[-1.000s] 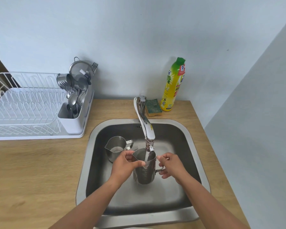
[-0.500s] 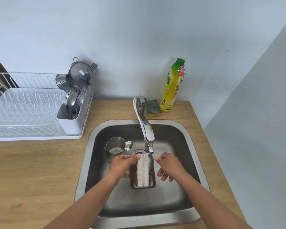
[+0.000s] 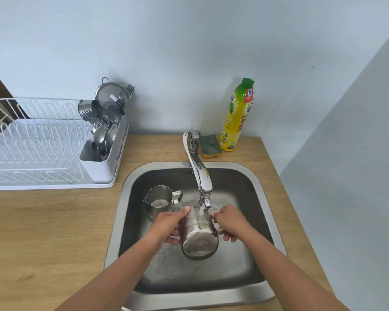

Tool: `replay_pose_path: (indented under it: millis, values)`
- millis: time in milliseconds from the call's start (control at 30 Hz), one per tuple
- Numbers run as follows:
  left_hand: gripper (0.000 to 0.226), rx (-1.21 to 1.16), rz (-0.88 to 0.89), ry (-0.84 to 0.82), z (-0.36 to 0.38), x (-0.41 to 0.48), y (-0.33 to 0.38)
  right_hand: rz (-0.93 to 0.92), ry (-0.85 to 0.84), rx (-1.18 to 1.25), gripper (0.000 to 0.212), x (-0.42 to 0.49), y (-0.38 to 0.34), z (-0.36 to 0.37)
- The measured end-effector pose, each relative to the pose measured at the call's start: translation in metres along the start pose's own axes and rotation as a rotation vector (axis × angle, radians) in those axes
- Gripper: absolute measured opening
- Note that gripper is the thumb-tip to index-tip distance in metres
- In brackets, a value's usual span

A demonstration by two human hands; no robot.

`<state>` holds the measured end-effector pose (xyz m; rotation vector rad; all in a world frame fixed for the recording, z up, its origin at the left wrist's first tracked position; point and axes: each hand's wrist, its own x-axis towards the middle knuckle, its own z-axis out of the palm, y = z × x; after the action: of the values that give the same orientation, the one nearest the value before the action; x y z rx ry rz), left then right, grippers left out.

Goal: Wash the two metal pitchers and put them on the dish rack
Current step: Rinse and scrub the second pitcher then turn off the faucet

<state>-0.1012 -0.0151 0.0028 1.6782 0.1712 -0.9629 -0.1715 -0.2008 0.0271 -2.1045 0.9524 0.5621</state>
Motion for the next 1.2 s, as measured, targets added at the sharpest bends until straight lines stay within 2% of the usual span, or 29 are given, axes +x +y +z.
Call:
replay_pose_path:
  millis: [233,400,633,767,1000,1200]
  values:
    - [0.065,0.059,0.013,0.016,-0.004,0.007,0.0,0.061,-0.064,0.06,0.027,0.002,-0.006,-0.002]
    - [0.045,0.068,0.01,0.017,-0.002,0.004,0.001,0.067,-0.074,0.089,0.028,0.004,-0.004,0.0]
    - [0.033,0.056,0.033,-0.003,-0.002,0.001,0.003,0.042,-0.091,0.19,0.029,0.005,0.003,0.004]
    - [0.036,0.068,0.085,-0.043,-0.01,0.001,-0.004,-0.028,-0.137,0.3,0.021,0.002,0.014,0.009]
    - [0.034,0.078,0.117,-0.027,-0.002,-0.001,-0.018,-0.051,-0.046,0.447,0.008,0.011,0.031,0.018]
    - [0.06,0.073,0.273,0.039,0.01,-0.004,-0.012,-0.109,0.041,0.638,0.008,0.014,0.032,0.014]
